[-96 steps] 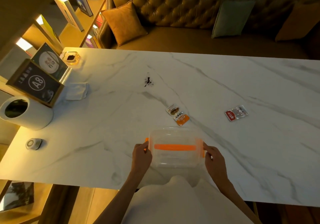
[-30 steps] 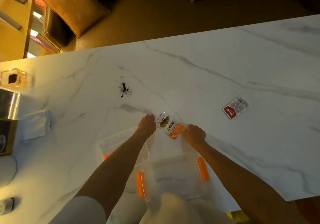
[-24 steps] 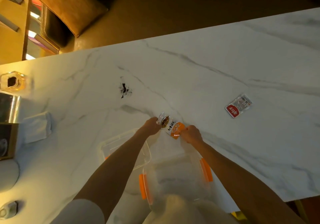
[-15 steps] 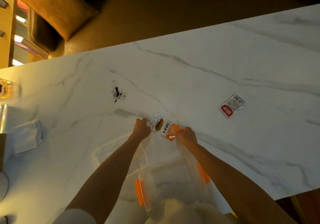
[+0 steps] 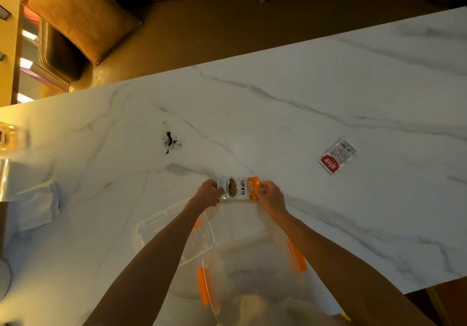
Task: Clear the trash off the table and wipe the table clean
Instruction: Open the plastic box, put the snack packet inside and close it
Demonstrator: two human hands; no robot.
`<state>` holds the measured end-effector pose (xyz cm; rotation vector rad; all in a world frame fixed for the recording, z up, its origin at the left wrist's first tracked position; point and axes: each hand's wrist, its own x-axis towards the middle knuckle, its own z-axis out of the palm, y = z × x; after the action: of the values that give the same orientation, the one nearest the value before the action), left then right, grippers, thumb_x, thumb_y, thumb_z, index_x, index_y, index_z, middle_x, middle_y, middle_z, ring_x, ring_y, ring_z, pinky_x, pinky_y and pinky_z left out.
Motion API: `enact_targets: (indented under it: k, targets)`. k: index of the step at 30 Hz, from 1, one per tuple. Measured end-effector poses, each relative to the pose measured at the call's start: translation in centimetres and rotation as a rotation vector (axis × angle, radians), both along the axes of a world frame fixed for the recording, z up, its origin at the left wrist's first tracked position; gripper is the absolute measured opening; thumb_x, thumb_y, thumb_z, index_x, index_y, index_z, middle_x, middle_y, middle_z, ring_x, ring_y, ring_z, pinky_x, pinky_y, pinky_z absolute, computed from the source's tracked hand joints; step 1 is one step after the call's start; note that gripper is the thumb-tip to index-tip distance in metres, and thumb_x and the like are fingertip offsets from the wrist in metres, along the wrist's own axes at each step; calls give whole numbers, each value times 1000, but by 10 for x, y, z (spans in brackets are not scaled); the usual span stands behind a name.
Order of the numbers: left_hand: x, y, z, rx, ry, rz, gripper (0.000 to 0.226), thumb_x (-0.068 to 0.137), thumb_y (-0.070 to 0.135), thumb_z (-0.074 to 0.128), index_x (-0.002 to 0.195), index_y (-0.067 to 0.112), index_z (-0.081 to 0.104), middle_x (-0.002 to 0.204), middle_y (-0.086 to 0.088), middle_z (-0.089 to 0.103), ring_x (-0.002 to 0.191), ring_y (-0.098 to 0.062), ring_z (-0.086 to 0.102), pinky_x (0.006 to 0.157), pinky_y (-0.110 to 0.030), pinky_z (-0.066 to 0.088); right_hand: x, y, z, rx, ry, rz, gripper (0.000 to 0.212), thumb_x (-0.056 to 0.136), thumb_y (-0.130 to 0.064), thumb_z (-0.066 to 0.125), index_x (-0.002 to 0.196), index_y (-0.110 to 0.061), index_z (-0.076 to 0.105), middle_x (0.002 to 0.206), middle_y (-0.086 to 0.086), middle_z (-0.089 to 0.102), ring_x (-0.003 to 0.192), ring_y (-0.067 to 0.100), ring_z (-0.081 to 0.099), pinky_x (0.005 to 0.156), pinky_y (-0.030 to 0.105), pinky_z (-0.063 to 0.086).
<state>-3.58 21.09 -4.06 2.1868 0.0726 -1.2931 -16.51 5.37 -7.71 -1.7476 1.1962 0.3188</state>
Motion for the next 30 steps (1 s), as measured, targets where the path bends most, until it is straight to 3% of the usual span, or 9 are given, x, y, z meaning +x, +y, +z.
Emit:
enact_targets:
  k: [5,9,12,18,21,24,27,29,30]
  targets:
    - [0,-12,9,-70,-12,71,12,94,13,56,89,8,46,73,-10,58,59,-20,55,66,-38,53,2,-18,14,27,-143,-51,26,85,-16,60,111,-21,64,97,4,71,82,21,68,68,33,56]
    - [-5,-38,22,-120,75,124,13,93,13,59,86,9,48,76,-10,61,60,-19,58,66,-35,55,-2,-51,24,49,-196,-83,23,88,-21,64,111,-19,62,99,6,70,84,20,69,73,38,60]
    - [-23,-66,21,-126,143,139,13,92,12,59,84,11,49,74,-9,60,58,-19,58,62,-33,55,-12,-86,28,-3,-184,-56,24,87,-23,65,109,-14,63,100,6,70,87,20,68,77,41,59]
    - [-69,-166,6,-163,130,167,21,88,9,57,68,14,51,65,-8,54,52,-18,50,55,-29,44,-35,-187,38,-170,-124,15,22,85,-25,68,102,-10,68,95,5,69,83,15,61,69,24,44]
    - [-86,-222,-3,-144,130,116,14,87,14,56,80,3,62,75,-15,57,66,-22,51,64,-31,42,-43,-238,36,-232,-31,19,22,86,-29,66,103,-15,69,96,1,70,84,16,63,75,29,48]
    - [-95,-268,-15,-121,159,90,13,88,15,55,80,5,56,79,-11,53,76,-23,51,66,-31,41,-43,-279,29,-295,41,89,20,86,-24,65,100,-12,70,93,4,68,83,19,62,73,28,44]
    - [-96,-295,-21,-100,232,176,13,86,13,60,85,4,51,82,-10,50,76,-22,50,71,-32,43,-32,-302,22,-335,85,114,15,82,-23,68,81,-8,74,78,11,68,75,26,66,65,27,42]
    - [-95,-305,-21,-114,290,248,11,87,11,61,81,6,53,76,-6,49,66,-17,47,71,-32,43,-26,-312,12,-355,91,128,28,82,-23,68,55,-17,62,63,1,56,64,21,57,63,28,40]
    - [-94,-307,-20,-123,314,282,11,88,11,60,79,7,54,77,-7,52,64,-16,46,70,-32,43,-24,-315,8,-363,98,147,27,82,-23,67,56,-18,61,68,-2,55,67,19,55,65,30,43]
